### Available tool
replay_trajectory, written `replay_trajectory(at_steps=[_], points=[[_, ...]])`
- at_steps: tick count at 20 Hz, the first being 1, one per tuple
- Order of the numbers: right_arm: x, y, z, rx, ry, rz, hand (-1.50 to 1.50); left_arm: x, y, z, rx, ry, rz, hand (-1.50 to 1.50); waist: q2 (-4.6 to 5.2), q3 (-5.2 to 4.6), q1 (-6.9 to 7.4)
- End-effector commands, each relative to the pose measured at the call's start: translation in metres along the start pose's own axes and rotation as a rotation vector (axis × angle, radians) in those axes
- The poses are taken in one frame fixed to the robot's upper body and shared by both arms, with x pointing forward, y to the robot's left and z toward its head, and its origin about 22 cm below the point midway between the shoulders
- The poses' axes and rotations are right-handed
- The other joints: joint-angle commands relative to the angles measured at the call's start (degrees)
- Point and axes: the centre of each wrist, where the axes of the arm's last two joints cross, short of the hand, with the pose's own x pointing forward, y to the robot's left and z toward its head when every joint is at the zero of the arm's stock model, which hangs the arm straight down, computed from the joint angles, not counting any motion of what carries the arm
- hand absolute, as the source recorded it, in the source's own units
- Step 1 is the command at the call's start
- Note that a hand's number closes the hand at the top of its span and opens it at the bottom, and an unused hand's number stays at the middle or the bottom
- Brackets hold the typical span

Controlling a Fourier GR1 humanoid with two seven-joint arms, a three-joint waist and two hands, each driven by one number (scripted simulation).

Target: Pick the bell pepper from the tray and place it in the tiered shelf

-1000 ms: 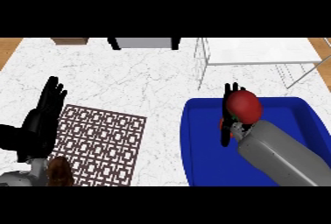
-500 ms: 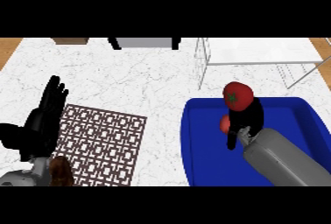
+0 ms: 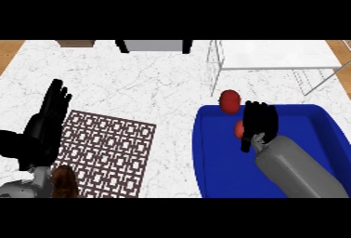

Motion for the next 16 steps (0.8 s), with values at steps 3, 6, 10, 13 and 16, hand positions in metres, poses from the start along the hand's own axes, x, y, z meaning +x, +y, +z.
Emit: replay_trajectory(at_steps=[3, 6, 10, 13, 16], points=[[0.006, 0.019, 0.009, 0.003, 0.027, 0.14, 1.5, -0.012, -0.001, -0.004, -0.002, 0.006, -0.003, 0.0, 0.48, 0.4, -0.29], [0.014, 0.021, -0.009, -0.061, 0.029, 0.169, 1.5, -0.006, 0.017, 0.002, -0.011, 0.002, 0.005, 0.0, 0.55, 0.42, 0.35], [0.014, 0.048, 0.007, -0.069, -0.075, 0.11, 1.5, -0.005, 0.001, 0.003, -0.001, -0.006, 0.006, 0.0, 0.52, 0.45, 0.06], [0.002, 0.016, 0.007, -0.084, -0.237, -0.062, 1.5, -0.005, 0.009, 0.006, -0.003, 0.001, 0.012, 0.0, 0.46, 0.48, 0.08], [0.002, 0.035, 0.032, -0.05, -0.377, -0.171, 1.5, -0.003, -0.004, 0.0, 0.012, 0.004, 0.004, 0.0, 0.36, 0.53, -1.12]])
